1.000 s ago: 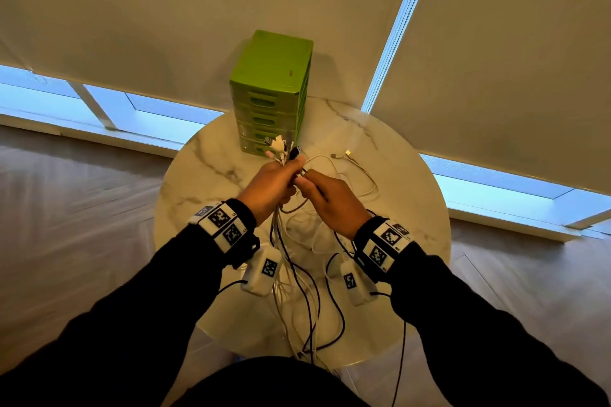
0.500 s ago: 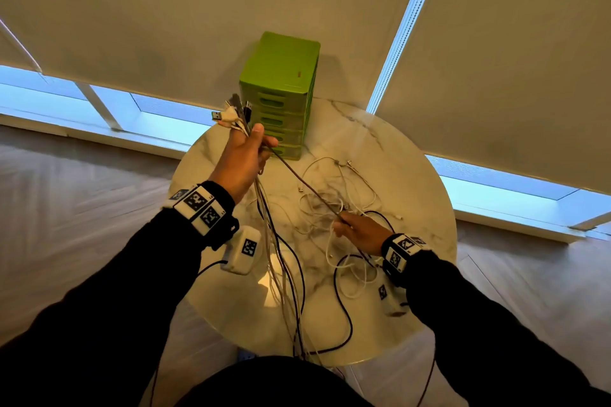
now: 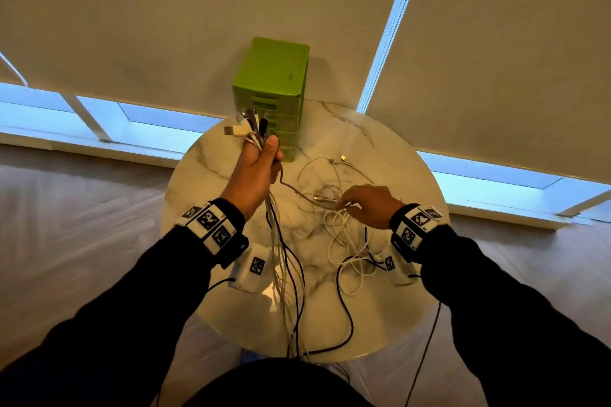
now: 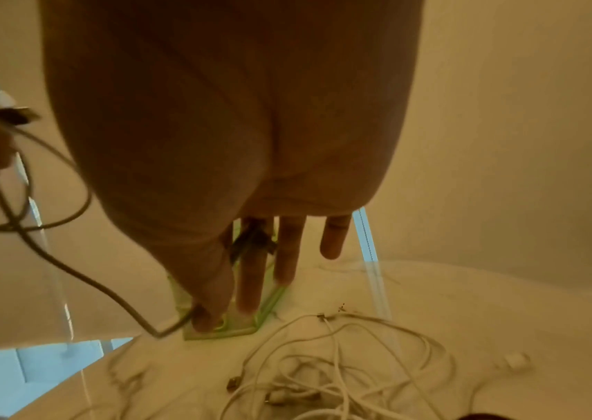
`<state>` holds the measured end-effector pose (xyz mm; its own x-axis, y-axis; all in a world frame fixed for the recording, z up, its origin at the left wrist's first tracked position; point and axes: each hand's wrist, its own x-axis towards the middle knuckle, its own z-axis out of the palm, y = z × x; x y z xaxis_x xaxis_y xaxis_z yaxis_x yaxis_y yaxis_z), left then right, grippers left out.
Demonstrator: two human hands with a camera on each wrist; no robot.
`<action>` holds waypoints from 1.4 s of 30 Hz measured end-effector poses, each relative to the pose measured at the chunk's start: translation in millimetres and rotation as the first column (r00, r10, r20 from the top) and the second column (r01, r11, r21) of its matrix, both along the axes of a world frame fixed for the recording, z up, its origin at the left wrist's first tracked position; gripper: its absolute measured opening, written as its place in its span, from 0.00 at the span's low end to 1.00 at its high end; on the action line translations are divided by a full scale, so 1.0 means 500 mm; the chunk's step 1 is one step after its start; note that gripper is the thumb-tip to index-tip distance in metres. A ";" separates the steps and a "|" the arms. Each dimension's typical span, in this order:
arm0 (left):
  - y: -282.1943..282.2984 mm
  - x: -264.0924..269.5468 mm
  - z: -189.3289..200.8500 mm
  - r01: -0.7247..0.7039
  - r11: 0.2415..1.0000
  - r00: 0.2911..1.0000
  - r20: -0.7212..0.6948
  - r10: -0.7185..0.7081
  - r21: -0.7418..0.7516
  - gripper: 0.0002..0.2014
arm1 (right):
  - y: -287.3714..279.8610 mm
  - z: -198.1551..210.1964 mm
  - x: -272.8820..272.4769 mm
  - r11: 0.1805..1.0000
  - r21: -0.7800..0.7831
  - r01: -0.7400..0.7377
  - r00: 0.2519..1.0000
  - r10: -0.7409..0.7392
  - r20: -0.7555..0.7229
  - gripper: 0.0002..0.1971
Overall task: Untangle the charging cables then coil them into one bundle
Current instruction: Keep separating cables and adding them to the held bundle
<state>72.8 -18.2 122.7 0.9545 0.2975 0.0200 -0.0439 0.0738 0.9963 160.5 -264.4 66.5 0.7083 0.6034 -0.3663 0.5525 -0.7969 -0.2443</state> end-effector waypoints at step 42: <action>-0.390 0.053 -0.048 0.650 0.733 0.724 -0.129 -0.678 -0.203 0.15 | -0.193 -0.004 -0.335 0.407 0.700 0.586 0.769 -0.553 -0.322 0.08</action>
